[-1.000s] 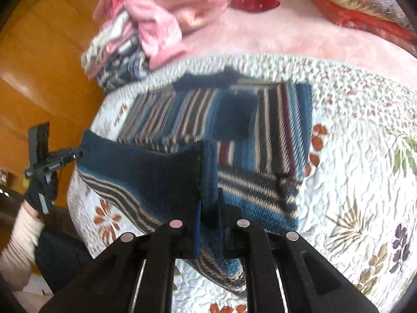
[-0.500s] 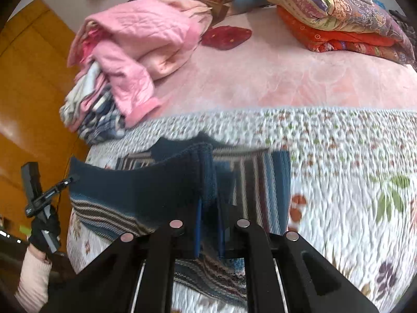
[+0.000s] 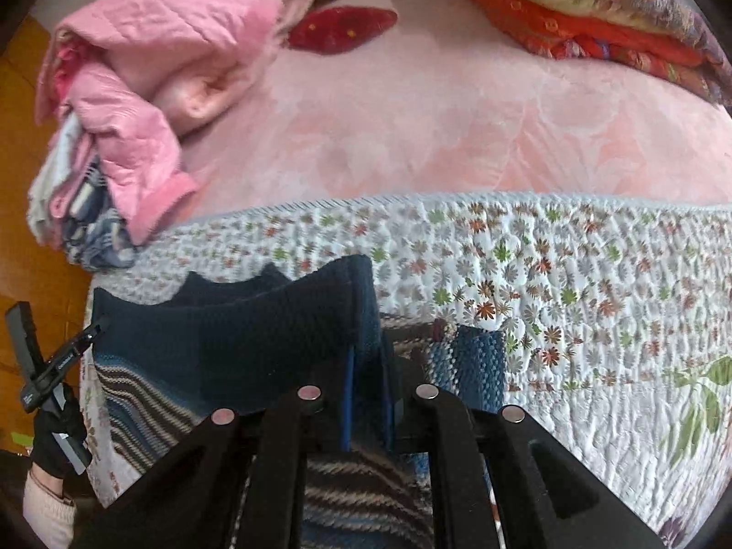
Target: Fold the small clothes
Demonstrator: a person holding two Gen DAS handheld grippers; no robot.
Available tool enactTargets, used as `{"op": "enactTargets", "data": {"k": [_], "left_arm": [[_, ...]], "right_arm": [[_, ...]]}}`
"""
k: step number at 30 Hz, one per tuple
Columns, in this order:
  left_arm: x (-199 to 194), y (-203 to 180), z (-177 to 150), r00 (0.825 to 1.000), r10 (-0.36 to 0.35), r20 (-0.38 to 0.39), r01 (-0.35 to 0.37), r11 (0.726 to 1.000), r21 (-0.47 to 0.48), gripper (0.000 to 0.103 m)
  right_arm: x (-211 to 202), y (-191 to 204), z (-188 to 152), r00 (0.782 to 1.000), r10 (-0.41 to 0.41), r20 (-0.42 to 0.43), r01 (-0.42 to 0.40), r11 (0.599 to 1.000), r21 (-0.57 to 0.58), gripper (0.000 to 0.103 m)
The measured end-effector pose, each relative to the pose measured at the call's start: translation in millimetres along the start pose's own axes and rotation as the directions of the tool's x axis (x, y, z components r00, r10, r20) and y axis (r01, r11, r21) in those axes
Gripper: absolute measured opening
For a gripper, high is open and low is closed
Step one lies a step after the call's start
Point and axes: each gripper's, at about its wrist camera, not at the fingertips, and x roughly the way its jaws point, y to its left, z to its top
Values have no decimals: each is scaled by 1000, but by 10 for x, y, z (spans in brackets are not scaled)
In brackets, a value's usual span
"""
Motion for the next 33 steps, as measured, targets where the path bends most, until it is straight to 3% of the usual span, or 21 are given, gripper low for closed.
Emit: {"op": "enactTargets", "data": {"k": [7,12,14,16,18,21,23,27,29,33], "left_arm": [[373,67,-76,996,57,-67,-59,998,-27,11],[405,110,-140,994,64,-83,-69,996,-59,16],[315,122,-163,994,65,-89,-71,995,-71,21],[133,144,-198,994,72,-78,-78,994,-76,25],[-85,162,-228,996,71,-55,-75,994,-77,34],[-521,216,-397,998,57,-37,-60,994,-86,39],[-750,184,-543,998,44,-39,-47,996,-81,39],[-1160,49,-962,997,3,-81,-9,998,-64,51],[-1237,-9,-1172,995,-35,-91,28,997,-74,53],[-1118,-137,-1337,992,-34,-118,27,998,-65,54]], "right_arm": [[389,-148,-100,998,-41,-51,43,999,31,11],[461,-187,-179,997,-50,-57,53,997,49,14],[383,-185,-207,997,-47,-57,50,997,55,20],[192,-208,-256,997,-58,-47,60,997,51,37],[-59,-268,-306,999,-34,-21,35,997,62,45],[-461,-372,-519,999,34,-7,-34,996,85,47],[-626,-391,-712,999,39,-23,-37,997,72,51],[-792,-492,-1250,997,34,-62,-30,998,60,55],[-755,-578,-1390,994,44,-102,-35,995,90,55],[-689,-696,-1547,990,61,-126,-42,988,148,55]]}}
